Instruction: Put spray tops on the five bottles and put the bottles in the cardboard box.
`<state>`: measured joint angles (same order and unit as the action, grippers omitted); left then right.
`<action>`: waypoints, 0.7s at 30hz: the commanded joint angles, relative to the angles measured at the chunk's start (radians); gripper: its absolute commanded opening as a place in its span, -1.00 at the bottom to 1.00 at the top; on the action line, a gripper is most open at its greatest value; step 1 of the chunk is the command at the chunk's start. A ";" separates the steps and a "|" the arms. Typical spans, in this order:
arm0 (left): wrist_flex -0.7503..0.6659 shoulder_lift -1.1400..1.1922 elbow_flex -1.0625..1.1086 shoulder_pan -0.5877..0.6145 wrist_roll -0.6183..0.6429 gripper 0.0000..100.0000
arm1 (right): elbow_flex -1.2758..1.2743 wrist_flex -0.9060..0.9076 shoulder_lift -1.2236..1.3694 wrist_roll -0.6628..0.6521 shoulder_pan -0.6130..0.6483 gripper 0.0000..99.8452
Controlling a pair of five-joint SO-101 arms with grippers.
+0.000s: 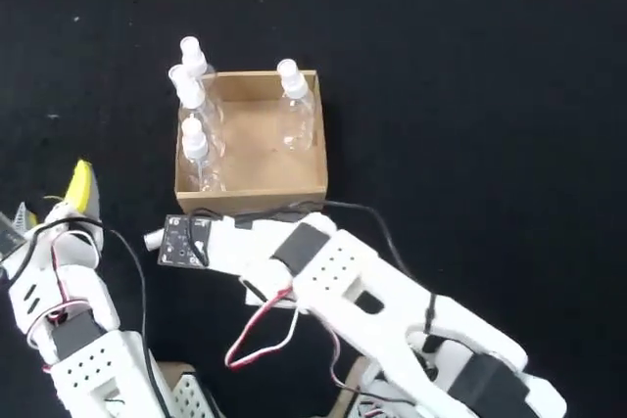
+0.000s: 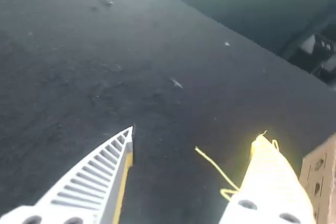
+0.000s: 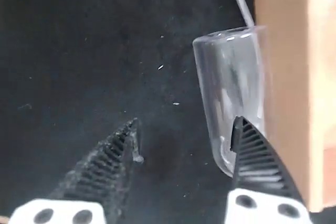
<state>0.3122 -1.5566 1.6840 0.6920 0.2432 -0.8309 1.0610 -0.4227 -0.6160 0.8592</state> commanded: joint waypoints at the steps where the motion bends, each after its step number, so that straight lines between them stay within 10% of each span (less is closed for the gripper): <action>1: -0.005 -0.017 0.005 0.035 0.061 -0.52 | 0.077 -0.025 0.007 -0.008 0.005 -0.50; 21: -0.005 -0.017 0.005 0.031 0.061 -0.52 | 0.091 -0.109 0.097 -0.075 -0.043 -0.50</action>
<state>0.3122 -1.5566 1.6840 0.7181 0.2938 -0.7894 0.9874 -0.3537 -0.6836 0.8531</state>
